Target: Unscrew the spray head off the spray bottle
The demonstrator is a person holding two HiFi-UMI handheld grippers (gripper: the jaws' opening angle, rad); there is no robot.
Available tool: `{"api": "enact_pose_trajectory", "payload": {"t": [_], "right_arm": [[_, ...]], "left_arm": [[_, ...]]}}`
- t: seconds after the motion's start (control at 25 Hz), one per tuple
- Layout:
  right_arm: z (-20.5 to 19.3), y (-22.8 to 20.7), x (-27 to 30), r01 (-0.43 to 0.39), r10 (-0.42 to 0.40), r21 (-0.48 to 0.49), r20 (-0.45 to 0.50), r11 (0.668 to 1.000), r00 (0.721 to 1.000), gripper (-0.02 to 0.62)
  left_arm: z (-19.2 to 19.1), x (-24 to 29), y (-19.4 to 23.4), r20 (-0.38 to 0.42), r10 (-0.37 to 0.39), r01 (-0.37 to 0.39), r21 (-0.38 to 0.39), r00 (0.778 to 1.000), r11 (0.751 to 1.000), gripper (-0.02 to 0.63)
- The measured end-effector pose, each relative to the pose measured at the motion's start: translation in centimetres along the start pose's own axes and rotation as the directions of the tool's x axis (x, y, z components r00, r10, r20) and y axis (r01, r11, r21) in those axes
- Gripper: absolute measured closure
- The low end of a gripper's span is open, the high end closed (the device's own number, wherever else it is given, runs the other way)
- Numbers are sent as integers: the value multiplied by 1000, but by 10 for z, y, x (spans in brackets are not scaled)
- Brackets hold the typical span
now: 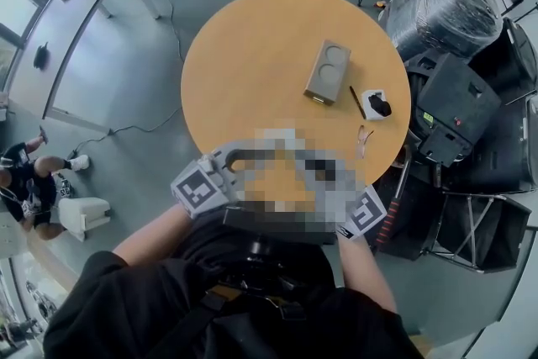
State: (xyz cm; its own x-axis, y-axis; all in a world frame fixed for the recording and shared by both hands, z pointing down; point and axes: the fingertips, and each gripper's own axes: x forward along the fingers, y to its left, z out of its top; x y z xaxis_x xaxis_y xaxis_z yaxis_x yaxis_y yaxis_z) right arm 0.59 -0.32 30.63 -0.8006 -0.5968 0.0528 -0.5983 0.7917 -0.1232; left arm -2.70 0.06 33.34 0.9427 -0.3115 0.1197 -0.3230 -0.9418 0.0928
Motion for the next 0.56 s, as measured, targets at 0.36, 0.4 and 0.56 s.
{"api": "enact_pose_trajectory", "payload": {"t": [0.36,0.4,0.56], "right_arm": [[-3,3,1,-4,4,-5,-6,1000,1000,604],[-2,4,1,-3,3,-5,-7,1000,1000,606],[2,1,1,2,-2,0,-9,1000,1000,604]], "left_arm": [[-2,-4,4,9,4,-4,-33,1000,999,592],[-1,-4,3,9,3,-3,-28,1000,1000,593],[3,-2,2,11,-3,3,-4,1000,1000,592]]}}
